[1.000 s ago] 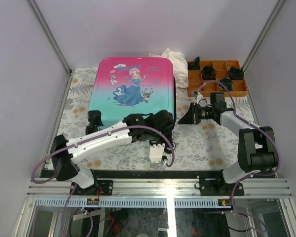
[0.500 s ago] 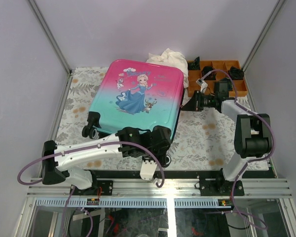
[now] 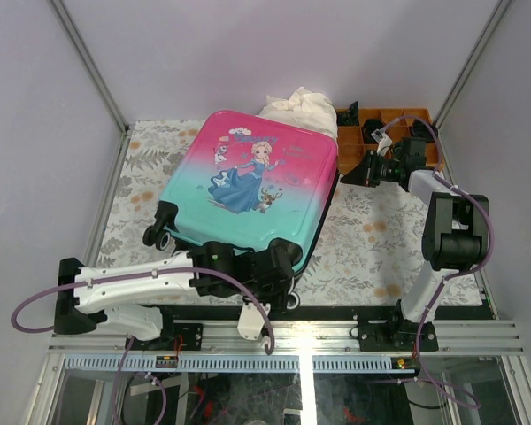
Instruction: Pack the luggage
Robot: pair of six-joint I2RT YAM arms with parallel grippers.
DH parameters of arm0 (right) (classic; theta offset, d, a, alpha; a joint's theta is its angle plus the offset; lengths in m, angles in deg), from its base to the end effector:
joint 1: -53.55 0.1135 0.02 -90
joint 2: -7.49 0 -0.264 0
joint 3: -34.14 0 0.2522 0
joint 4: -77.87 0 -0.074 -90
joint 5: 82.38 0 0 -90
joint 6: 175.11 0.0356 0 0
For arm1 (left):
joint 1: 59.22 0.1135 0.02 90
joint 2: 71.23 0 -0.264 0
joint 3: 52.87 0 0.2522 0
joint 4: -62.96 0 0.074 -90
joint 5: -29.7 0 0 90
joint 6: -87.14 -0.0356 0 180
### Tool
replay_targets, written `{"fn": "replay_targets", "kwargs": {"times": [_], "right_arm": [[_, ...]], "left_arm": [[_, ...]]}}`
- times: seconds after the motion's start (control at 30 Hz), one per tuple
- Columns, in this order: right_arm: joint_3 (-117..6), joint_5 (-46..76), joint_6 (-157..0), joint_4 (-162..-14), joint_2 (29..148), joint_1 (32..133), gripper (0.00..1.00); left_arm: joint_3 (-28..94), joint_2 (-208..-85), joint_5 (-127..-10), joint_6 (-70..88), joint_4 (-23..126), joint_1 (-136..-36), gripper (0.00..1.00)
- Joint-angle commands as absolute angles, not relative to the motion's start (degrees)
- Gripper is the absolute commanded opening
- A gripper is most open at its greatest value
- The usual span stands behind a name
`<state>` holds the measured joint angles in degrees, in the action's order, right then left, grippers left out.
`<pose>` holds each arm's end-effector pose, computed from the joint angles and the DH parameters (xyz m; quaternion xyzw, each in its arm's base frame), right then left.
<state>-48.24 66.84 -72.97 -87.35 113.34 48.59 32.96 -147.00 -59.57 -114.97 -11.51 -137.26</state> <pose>0.3970 -0.0038 0.2099 -0.0969 0.8056 0.4674 0.3508 0.0524 -0.2452 0.3146 0.9715 -0.0849 0.0708 0.2099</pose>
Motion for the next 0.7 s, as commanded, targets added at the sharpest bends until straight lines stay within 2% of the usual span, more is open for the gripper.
{"fn": "replay_targets", "kwargs": {"times": [0.0,0.03,0.07,0.17,0.23,0.27,0.43,0.67], "right_arm": [[-51.38,66.53,-75.87,-92.84,111.92,46.23,0.00],[-50.67,66.99,-75.38,-93.31,111.77,46.25,0.00],[-49.99,67.25,-74.95,-93.71,111.67,46.33,0.00],[-48.00,67.55,-75.07,-93.90,111.07,46.49,0.00],[-47.27,67.56,-75.81,-93.48,110.72,46.48,0.00],[-46.97,67.56,-76.28,-92.97,110.57,46.51,0.00],[-46.01,67.65,-78.34,-91.28,110.11,46.50,0.00],[-45.64,67.48,-79.70,-89.82,110.01,46.45,0.00]], "left_arm": [[29.68,-145.68,-71.58,-102.71,-20.47,-139.74,0.44],[30.28,-145.53,-71.67,-99.57,-18.57,-139.73,0.54],[31.10,-145.59,-71.76,-95.32,-16.43,-139.69,0.60],[34.97,-145.76,-72.35,-84.74,-14.58,-139.66,0.71],[36.17,-144.36,-72.42,-78.57,-14.34,-139.41,0.81],[36.09,-142.85,-72.63,-75.72,-13.78,-139.09,0.98],[31.53,-133.56,-69.47,-65.25,-12.59,-132.39,1.00],[21.28,-121.71,-58.48,-61.86,-8.87,-119.26,1.00]]}}
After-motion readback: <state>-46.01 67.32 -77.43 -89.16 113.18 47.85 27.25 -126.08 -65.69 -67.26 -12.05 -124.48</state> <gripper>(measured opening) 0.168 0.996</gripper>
